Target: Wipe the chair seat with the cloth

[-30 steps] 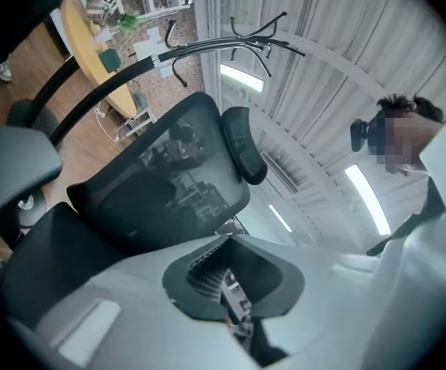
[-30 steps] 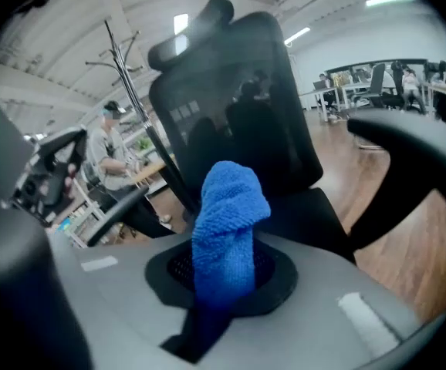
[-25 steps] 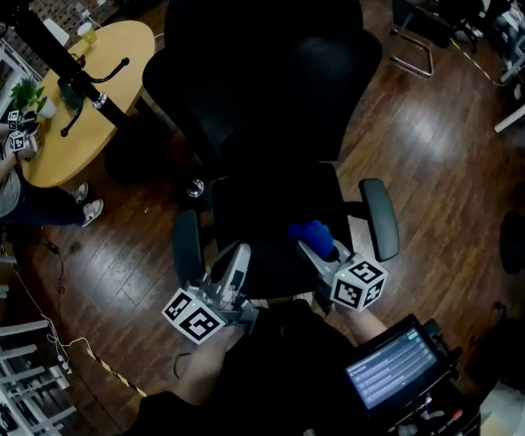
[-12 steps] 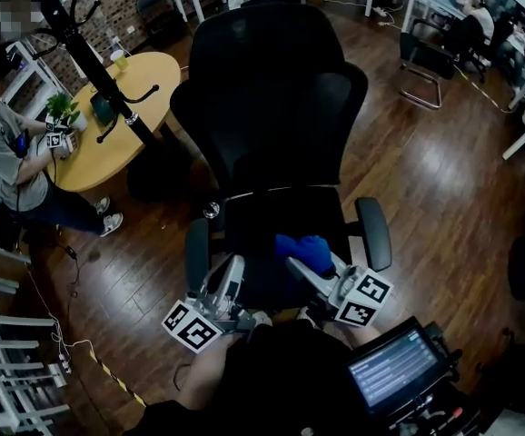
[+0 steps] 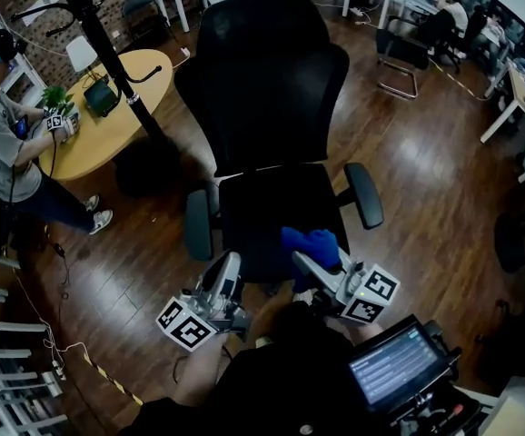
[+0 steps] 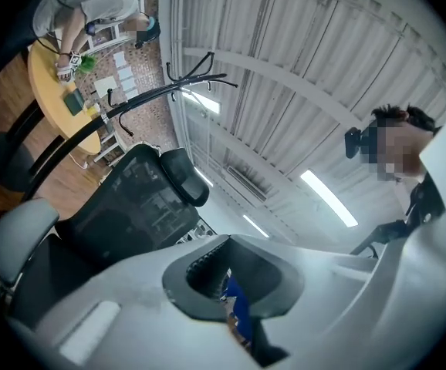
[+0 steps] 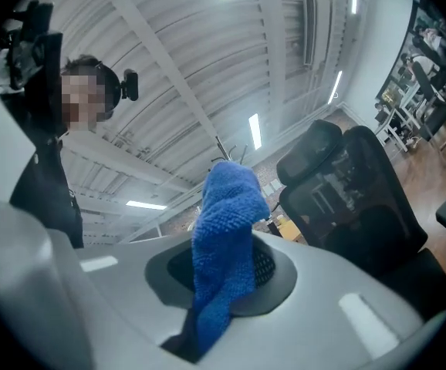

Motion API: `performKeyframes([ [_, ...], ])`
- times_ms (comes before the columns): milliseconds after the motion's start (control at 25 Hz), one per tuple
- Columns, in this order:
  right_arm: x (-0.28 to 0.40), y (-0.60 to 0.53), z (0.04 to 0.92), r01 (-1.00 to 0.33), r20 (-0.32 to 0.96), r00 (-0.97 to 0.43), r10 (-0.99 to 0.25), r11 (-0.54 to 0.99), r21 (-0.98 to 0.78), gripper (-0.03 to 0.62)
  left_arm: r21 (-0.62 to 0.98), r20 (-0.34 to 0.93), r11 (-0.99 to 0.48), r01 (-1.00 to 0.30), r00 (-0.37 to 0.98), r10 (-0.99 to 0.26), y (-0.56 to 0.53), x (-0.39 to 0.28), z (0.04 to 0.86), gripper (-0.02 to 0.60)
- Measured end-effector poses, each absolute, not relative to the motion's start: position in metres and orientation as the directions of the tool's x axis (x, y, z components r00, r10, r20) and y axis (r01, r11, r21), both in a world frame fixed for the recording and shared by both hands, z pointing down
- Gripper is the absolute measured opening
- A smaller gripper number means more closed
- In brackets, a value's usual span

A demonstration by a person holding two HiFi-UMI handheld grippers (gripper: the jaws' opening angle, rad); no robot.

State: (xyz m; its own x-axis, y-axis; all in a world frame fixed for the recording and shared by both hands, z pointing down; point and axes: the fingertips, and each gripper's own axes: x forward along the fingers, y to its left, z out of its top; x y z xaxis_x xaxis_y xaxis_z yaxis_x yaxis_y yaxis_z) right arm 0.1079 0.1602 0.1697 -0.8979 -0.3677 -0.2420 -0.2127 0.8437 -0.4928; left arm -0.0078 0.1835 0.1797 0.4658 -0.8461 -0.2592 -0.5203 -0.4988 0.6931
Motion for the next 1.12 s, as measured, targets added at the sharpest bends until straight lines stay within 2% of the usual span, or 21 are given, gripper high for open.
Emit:
performKeyframes([
  [160, 0.095, 0.212, 0.155, -0.21, -0.261, -0.892, -0.369, 0.85, -0.484, 0.049, 0.709, -0.254, -0.493, -0.504, 0.469, -0.846, 0.23, -0.022, 0.18, -0.006],
  [400, 0.102, 0.262, 0.143, -0.137, -0.311, -0.898, -0.312, 0.869, -0.476, 0.049, 0.706, -0.261, -0.474, -0.526, 0.429, -0.865, 0.275, -0.022, 0.179, -0.006],
  [600, 0.124, 0.273, 0.127, -0.128, -0.319, -0.904, -0.284, 0.893, -0.432, 0.049, 0.7, -0.296, -0.483, -0.526, 0.402, -0.866, 0.281, 0.0, 0.163, -0.007],
  [840, 0.153, 0.278, 0.124, -0.148, -0.321, -0.901, -0.293, 0.901, -0.408, 0.049, 0.673, -0.325, -0.529, -0.518, 0.436, -0.84, 0.278, 0.043, 0.15, -0.006],
  [1120, 0.165, 0.284, 0.127, -0.154, -0.328, -0.896, -0.299, 0.903, -0.402, 0.049, 0.671, -0.32, -0.525, -0.524, 0.434, -0.842, 0.284, 0.051, 0.152, -0.007],
])
